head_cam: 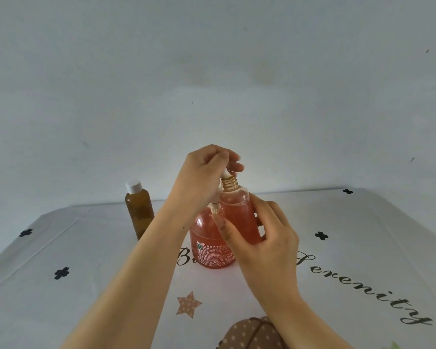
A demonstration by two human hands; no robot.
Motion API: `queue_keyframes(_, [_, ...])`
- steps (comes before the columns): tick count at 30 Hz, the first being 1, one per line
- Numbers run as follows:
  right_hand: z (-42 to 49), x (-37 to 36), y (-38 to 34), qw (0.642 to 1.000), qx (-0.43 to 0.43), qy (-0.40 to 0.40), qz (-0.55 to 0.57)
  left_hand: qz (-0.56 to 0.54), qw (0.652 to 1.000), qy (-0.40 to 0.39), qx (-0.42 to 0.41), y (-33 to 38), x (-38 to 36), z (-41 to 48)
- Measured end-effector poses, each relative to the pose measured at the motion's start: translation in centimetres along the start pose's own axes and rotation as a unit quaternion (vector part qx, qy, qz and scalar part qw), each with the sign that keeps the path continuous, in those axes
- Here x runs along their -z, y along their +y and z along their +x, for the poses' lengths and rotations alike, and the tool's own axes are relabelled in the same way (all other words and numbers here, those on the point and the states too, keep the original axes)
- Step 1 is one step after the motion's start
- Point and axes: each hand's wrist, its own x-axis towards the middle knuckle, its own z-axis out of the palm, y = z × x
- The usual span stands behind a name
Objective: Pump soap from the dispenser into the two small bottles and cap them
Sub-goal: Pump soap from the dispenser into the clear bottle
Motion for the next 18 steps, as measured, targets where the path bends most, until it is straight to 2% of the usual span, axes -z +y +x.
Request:
queue_keyframes(13, [-0.27, 0.06, 0.62, 1.0, -0.012, -0.013, -0.021, 0.096, 0.994, -0.058, -0.01, -0.63, 0.13, -0.14])
queue_keyframes(18, [-0.34, 0.11, 0.55, 0.999, -0.014, -0.018, -0.029, 0.115, 0.992, -0.054, -0.01, -0.28, 0.12, -0.49])
